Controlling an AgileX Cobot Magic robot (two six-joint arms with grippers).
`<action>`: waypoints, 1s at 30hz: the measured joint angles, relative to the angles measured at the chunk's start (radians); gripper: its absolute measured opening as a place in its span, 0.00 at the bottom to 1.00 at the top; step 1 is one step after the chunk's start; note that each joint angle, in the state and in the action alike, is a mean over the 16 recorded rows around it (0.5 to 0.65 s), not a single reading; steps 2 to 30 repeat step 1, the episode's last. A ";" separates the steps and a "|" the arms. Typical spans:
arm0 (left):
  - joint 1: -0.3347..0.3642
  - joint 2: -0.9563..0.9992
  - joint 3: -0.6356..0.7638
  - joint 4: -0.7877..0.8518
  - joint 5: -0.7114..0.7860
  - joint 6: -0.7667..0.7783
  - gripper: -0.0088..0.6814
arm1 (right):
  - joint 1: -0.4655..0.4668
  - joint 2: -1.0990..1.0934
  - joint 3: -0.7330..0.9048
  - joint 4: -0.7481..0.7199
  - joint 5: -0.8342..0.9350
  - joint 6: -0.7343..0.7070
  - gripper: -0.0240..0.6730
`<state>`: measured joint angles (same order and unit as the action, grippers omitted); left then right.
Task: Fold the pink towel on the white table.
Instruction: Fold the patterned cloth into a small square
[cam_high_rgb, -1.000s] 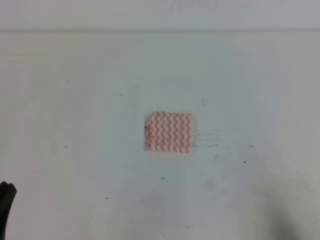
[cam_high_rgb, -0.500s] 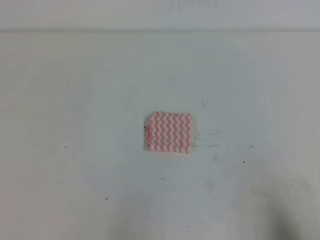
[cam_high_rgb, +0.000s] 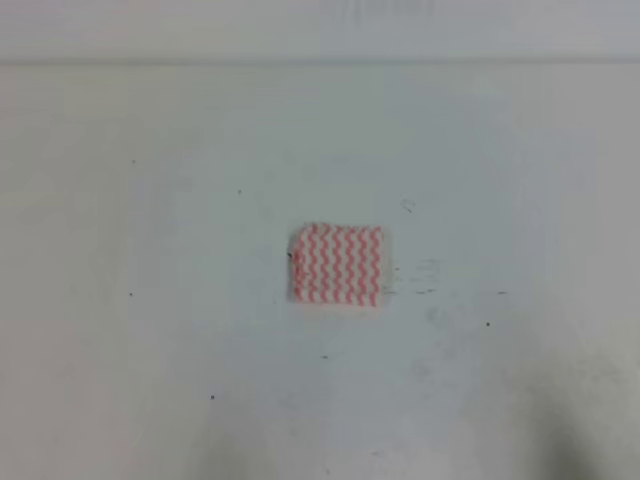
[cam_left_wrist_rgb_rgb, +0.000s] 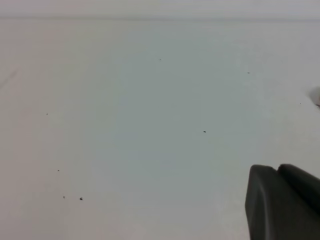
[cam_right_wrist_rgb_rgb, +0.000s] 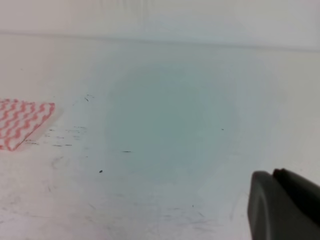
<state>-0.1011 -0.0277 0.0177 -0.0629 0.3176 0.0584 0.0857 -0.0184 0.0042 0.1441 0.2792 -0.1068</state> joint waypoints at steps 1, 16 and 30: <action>0.000 0.000 0.001 0.001 0.002 0.000 0.01 | 0.000 0.000 0.000 0.000 0.000 0.000 0.01; 0.000 0.000 0.001 0.001 0.002 0.000 0.01 | 0.000 0.000 0.000 0.000 0.000 0.000 0.01; 0.000 0.000 0.001 0.001 0.002 0.000 0.01 | 0.000 0.000 0.000 0.000 0.000 0.000 0.01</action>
